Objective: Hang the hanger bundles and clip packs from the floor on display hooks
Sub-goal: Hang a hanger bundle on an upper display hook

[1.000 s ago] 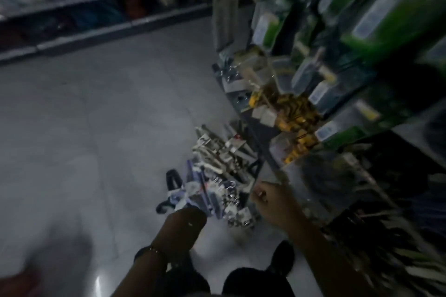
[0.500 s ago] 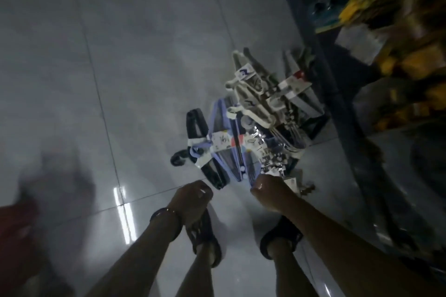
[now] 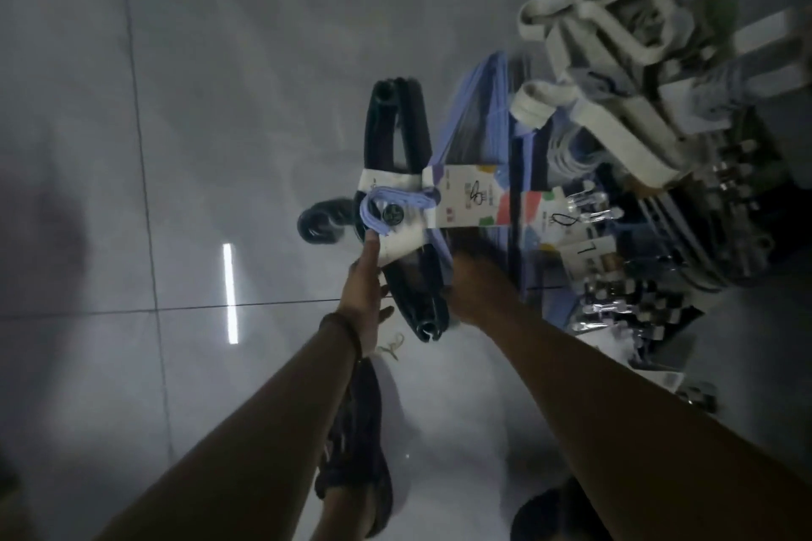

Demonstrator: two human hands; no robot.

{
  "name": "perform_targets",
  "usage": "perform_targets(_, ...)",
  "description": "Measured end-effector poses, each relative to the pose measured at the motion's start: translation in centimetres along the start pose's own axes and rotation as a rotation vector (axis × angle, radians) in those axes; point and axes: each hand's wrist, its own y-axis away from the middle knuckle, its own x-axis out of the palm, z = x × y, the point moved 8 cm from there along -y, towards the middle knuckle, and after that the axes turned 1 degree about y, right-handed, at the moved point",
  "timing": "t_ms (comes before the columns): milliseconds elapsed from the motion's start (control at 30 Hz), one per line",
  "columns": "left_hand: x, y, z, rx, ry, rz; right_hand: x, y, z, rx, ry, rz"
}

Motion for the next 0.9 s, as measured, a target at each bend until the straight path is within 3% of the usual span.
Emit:
perform_targets(67,-0.1,-0.5,0.2,-0.006,0.107,0.051,0.5,0.1,0.1,-0.038,-0.086,-0.022)
perform_targets(200,-1.4,-0.7,0.6,-0.034,0.248,0.09,-3.1,4.7,3.8,-0.187,-0.169,-0.292)
perform_targets(367,-3.1,0.3,0.8,-0.068,0.417,0.095,-2.9,6.2,8.9,-0.305,0.024,-0.256)
perform_targets(500,-3.5,0.7,0.4,-0.04,0.418,0.126,-0.5,5.7,12.3,-0.23,-0.003,-0.246)
perform_targets(600,-3.1,0.6,-0.2,-0.004,0.281,0.11,2.3,4.5,12.5,-0.177,-0.004,-0.197)
perform_targets(667,-2.7,0.4,-0.7,0.031,0.165,0.1,2.2,4.6,11.7,-0.203,-0.129,-0.209)
perform_targets(800,-2.0,-1.1,-1.5,0.058,0.003,0.113,-2.6,5.1,7.0,-0.125,-0.205,-0.495)
perform_targets(833,-2.0,-1.7,-1.4,0.041,-0.014,0.093,-2.7,4.0,5.2,-0.036,-0.198,-0.479)
perform_targets(900,-1.9,-2.6,-1.0,0.019,-0.047,0.042,-1.3,1.5,2.5,0.146,-0.308,-0.245)
